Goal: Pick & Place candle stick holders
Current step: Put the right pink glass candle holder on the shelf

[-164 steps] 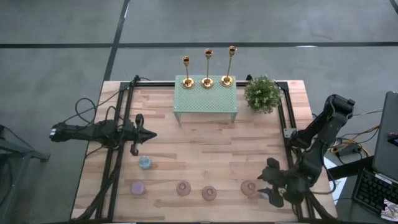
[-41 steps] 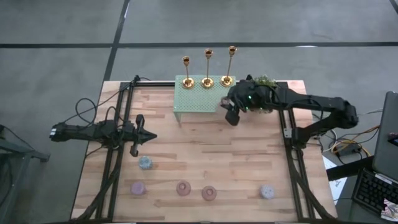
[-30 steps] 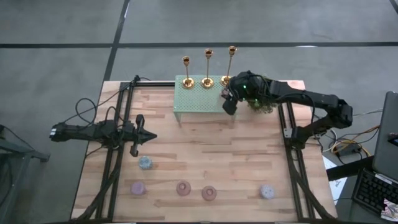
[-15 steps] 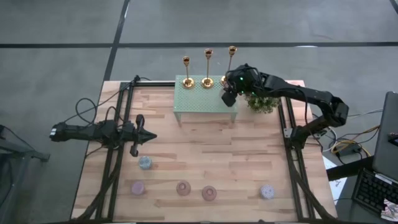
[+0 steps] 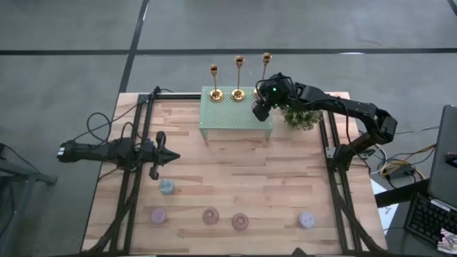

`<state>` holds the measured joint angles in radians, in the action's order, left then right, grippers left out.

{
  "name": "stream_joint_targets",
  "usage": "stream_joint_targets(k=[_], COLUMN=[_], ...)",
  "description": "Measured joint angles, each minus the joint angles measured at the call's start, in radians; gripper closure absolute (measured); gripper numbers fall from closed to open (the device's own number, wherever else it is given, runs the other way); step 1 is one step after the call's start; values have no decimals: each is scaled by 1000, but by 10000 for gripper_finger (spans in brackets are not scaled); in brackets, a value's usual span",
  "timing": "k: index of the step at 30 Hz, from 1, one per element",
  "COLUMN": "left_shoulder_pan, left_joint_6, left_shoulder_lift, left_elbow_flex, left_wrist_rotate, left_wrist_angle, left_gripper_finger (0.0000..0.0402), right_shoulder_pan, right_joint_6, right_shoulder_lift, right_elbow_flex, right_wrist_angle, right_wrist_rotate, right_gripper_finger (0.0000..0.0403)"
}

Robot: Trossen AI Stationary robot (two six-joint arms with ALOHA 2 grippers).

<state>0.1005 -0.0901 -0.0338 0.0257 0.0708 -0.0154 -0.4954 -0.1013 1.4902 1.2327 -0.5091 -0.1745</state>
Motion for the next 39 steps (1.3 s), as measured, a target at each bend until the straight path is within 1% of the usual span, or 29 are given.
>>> stream_joint_targets(k=[7, 15, 26, 39], left_shoulder_pan=[0, 0, 0, 0], left_joint_6=[0, 0, 0, 0], left_shoulder_lift=[0, 0, 0, 0], left_elbow_flex=[0, 0, 0, 0], left_wrist_rotate=[0, 0, 0, 0], left_wrist_angle=[0, 0, 0, 0], left_gripper_finger=[387, 387, 387, 387], right_shoulder_pan=[-17, -25, -25, 0], right_joint_6=[-3, -3, -13, -27], right_shoulder_lift=[-1, -1, -1, -19], right_elbow_flex=[-2, -5, -6, -6], right_wrist_angle=[0, 3, -15, -82], right_wrist_rotate=[-4, -5, 0, 3], right_gripper_finger=[240, 250, 221, 218])
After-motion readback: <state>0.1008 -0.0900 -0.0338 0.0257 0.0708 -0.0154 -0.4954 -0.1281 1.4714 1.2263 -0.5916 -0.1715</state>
